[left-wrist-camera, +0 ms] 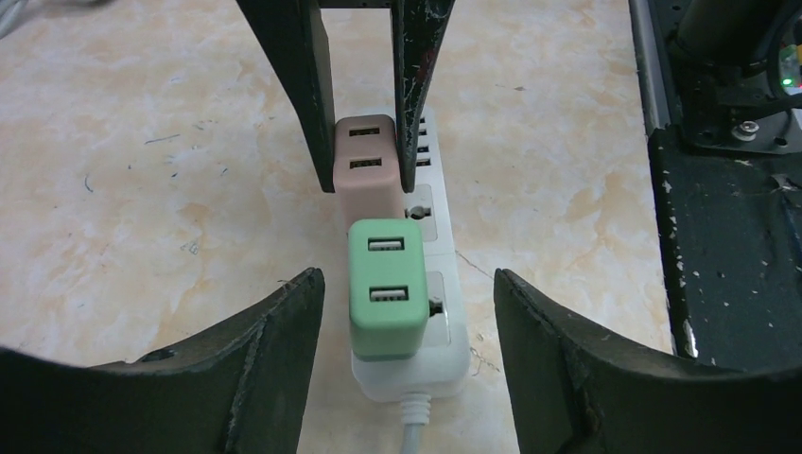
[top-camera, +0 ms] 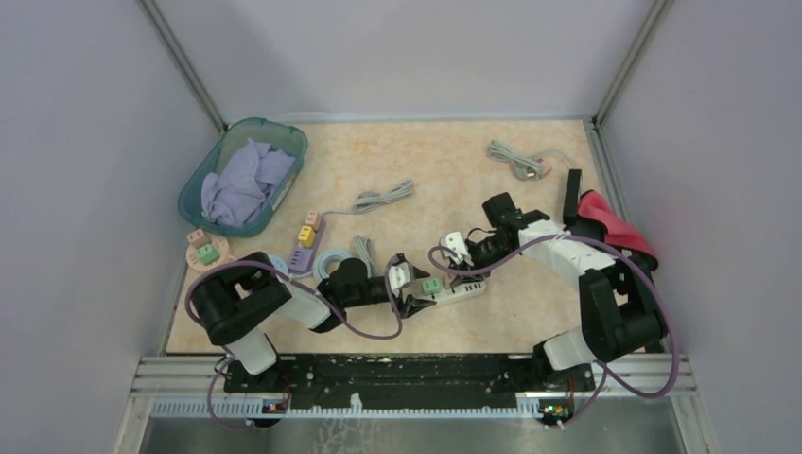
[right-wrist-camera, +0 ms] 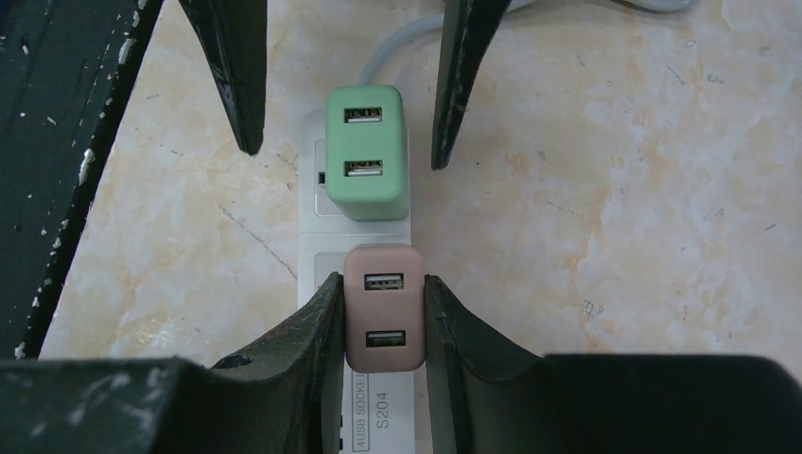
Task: Pull the plug off the socket
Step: Remove the plug from the socket.
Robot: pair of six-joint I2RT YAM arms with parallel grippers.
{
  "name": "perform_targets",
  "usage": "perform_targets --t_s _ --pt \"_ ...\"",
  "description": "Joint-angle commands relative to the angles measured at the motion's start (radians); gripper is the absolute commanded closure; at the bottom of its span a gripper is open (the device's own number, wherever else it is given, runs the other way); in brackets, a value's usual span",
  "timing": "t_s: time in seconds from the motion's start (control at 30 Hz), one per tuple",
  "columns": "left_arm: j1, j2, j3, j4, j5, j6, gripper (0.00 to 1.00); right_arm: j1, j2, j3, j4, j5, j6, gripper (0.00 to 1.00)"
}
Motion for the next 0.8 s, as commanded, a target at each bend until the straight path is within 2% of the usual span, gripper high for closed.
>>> perform_targets --t_s 0.0,0.1,0.2,0.4,0.47,0.6,0.77 --pt "-0.028 0.059 0.060 0.022 -0.066 0.015 0.31 0.013 -0.009 0.008 0.002 -0.090 -0.023 1.00" --pt "-0.031 0.073 0.074 0.005 -0.092 0.028 0.35 0.013 -0.008 0.006 0.003 -0.085 -0.022 1.00" --pt "-0.031 0.078 0.086 -0.020 -0.098 0.038 0.45 0.013 0.002 0.006 0.004 -0.085 -0.023 1.00" --pt "-0.031 0.114 0.100 -0.055 -0.088 0.045 0.86 0.015 0.013 0.008 -0.001 -0.098 -0.028 1.00" --pt "-0.031 0.116 0.091 -0.052 -0.085 0.039 0.94 0.017 0.012 0.009 -0.001 -0.115 -0.026 1.00" --pt "-0.030 0.121 0.088 -0.067 -0.068 0.043 0.99 0.060 0.005 0.008 0.021 -0.168 0.014 1.00" --pt "-0.031 0.131 0.081 -0.073 -0.065 0.037 1.00 0.153 0.007 0.009 0.098 -0.100 0.110 1.00"
